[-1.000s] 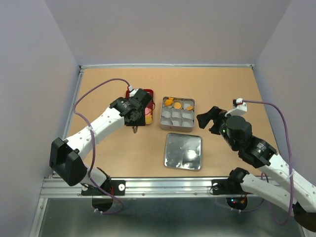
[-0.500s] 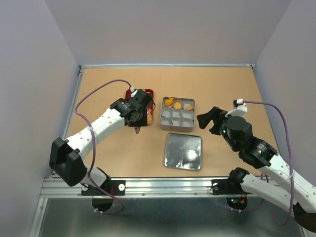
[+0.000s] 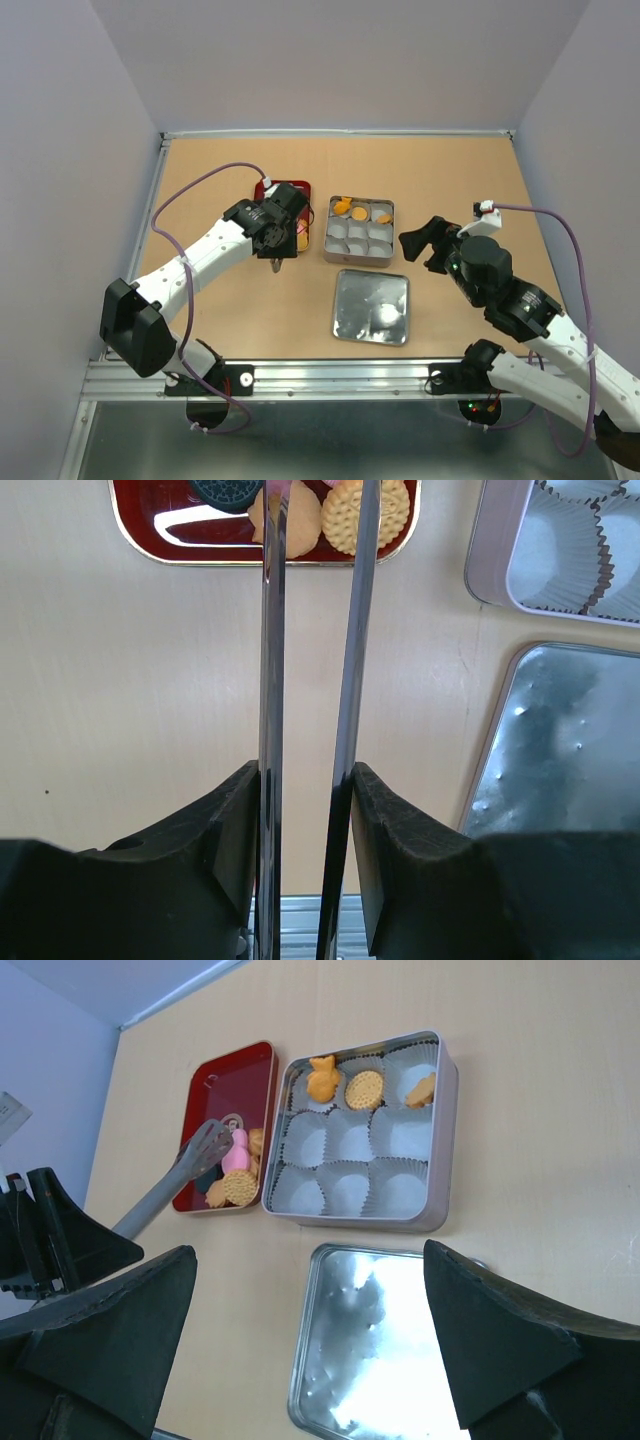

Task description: Pack the cookies

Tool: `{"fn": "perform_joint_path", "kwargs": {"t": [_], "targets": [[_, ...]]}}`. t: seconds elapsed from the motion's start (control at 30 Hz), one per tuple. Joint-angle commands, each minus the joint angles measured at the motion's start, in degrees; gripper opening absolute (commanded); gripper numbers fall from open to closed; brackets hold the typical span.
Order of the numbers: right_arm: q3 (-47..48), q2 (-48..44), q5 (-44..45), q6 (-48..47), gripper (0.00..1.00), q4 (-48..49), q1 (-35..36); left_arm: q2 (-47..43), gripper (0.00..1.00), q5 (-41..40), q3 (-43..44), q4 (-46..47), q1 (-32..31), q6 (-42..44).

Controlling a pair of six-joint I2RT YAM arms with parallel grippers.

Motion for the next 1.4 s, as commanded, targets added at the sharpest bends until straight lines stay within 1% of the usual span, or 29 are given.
{"fn": "perform_joint_path", "kwargs": {"t": [0.0, 0.43, 0.8, 0.9, 1.1, 1.13, 1.3, 1.37], "targets": [[-1.70, -0.86, 0.20, 0.72, 1.00, 0.70, -0.13, -0.83, 0.48, -0.79, -0.60, -1.30, -0.18, 0.43], [-1.97, -1.57, 0.03, 0.63, 1.00, 0.71, -0.13, 0.83, 0.48, 0.97, -0.87, -0.86, -2.28, -0.36], [-2.49, -1.74, -0.06, 0.63, 1.00, 0.70, -0.13, 2.68, 0.48, 0.71, 0.10, -1.12, -3.61, -0.80], [-2.67, -1.83, 0.03, 0.72, 1.00, 0.70, -0.13, 2.86, 0.45, 0.88, -0.34, -0.86, -3.61, -0.80], [-3.02, -2.01, 0.11, 0.90, 1.00, 0.70, -0.13, 2.94, 0.44, 2.20, -1.22, 0.02, -3.78, -0.53], [-3.02, -2.01, 0.11, 0.90, 1.00, 0.70, -0.04, 2.86, 0.40, 2.37, -1.39, 0.11, -3.78, -0.53], [-3.02, -1.92, 0.11, 0.81, 1.00, 0.71, -0.13, 2.94, 0.33, 3.17, -1.83, 0.81, -3.87, -0.27], [-3.11, -2.01, 0.11, 0.81, 1.00, 0.70, -0.13, 2.94, 0.27, 3.52, -1.75, 1.07, -3.87, -0.09]]}}
